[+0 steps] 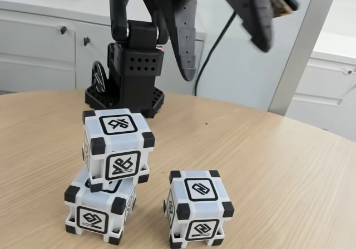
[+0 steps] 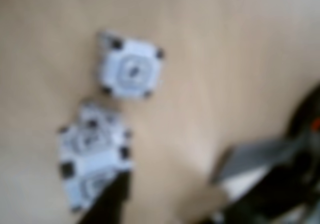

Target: Stack cubes from left to right.

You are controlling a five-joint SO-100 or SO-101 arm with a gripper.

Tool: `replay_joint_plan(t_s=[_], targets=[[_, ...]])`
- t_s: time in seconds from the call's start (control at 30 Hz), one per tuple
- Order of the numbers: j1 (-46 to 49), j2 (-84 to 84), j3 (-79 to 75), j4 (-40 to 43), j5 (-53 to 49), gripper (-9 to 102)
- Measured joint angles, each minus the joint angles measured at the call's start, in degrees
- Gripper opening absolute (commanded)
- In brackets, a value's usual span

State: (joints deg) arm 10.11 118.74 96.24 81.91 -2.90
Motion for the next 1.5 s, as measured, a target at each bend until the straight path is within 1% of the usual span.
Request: replay_joint_plan(t_s=[0.17, 0.37, 0.5, 0.8, 1.1, 1.33, 1.5], targets=[[-0.26, -8.09, 0.09, -1.93, 5.36, 39], [-0.35, -19.60, 0.09, -4.04, 7.47, 39], [-5.19, -23.99, 0.09, -6.15, 9.67, 39], [-10.28, -25.05, 0.09, -8.26, 13.71, 39], [-10.63, -25.05, 0.09, -8.26, 19.42, 38], [-10.46, -25.05, 0.09, -8.09, 19.51, 37], [-10.46, -25.40, 1.67, -8.09, 17.14, 37]])
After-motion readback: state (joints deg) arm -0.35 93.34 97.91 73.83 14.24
